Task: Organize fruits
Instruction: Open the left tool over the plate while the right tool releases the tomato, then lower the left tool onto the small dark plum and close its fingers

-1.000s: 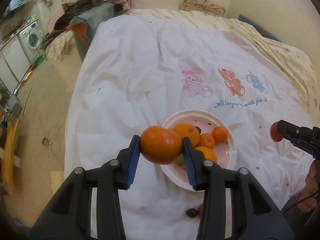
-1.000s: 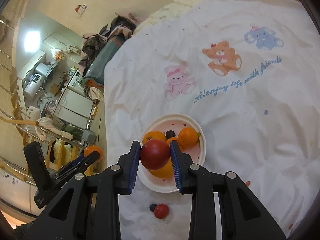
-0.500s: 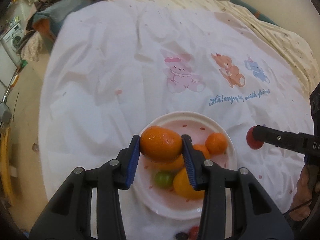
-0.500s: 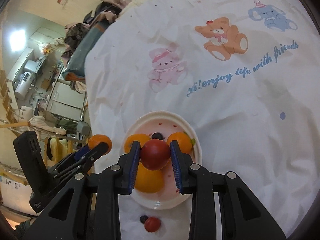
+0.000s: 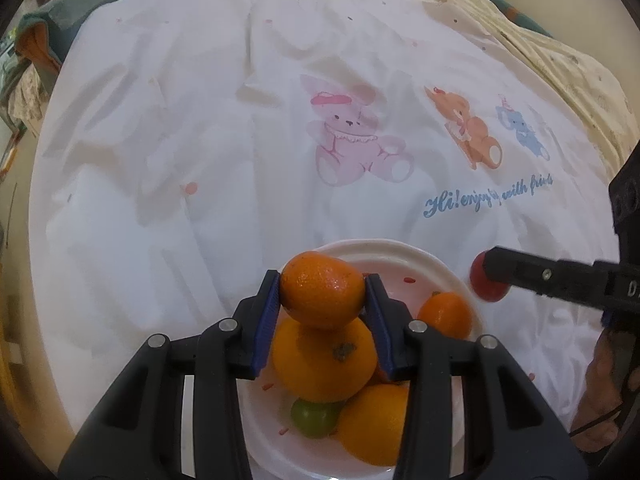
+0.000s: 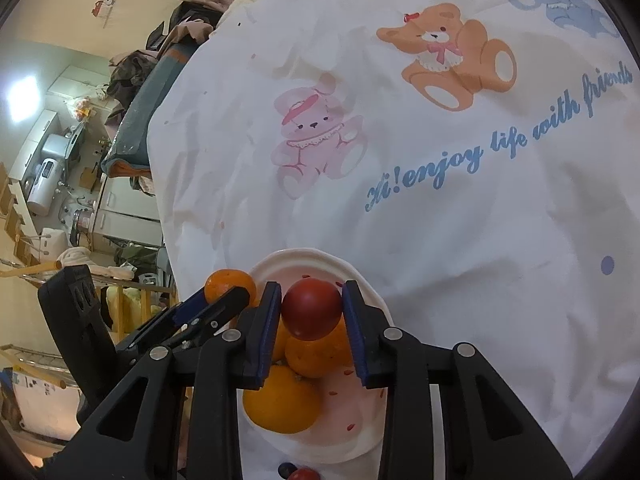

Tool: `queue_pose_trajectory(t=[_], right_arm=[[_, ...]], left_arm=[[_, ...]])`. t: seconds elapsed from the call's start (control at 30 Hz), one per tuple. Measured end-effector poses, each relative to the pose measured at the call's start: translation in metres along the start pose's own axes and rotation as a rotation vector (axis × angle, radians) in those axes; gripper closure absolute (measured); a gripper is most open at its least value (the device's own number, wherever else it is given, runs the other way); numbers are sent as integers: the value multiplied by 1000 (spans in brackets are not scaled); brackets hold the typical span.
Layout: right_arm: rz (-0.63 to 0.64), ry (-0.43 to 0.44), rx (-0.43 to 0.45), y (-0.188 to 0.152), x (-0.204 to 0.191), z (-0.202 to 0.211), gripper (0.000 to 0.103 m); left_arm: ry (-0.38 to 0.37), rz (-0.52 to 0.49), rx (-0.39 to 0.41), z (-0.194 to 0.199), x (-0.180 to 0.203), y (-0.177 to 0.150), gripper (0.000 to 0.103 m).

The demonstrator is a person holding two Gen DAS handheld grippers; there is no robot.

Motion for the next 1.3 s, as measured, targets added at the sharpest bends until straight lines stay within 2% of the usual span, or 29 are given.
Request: queue_pose_trajectory(t=[0.2,0.27,0.3,0.33,0.37,0.4,0.6,0.77,0.9,1.1,1.3], right_arm=[[11,37,6,1,-3,2,68],[9,37,10,1,-4,3,63],[8,38,15,1,-4,4,54],[3,42,22,0,-3,6,47],[0,45,28,0,-3,8,47],[-2,43,37,0,-3,11,47],[15,26,59,-1,-8,18,45],[49,1,75,-5,-19,23,44],[71,-15,104,-16,-28,34,38],[92,-33,137,-39,-38,55,37],[96,-47,160,-74,-38,71,34]], left_arm=[[0,-9,-17,-2,3,1,64],[8,-23,-18,-1,5,1,61],[-7,-29,-20,-1,5,0,46],[-17,-29,-15,0,6,0,36],[-14,-27,-3,2,6,-2,25],[-6,-30,14,5,7,-3,22],[26,-61,42,14,12,-8,22],[31,-43,70,26,9,-12,22],[36,-19,111,43,4,-20,22],[21,11,151,74,3,-35,22],[28,16,181,96,2,-66,22]])
Point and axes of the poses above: each gripper's, at about its wrist camera, not at the fingertips, and z roughly against the way its jaws point, x to its right, y to its top, the point moved 1 cm from there along -z, roughly the way its jaws point, and after that the axes turned 15 degrees about -x, right-handed, at the moved point
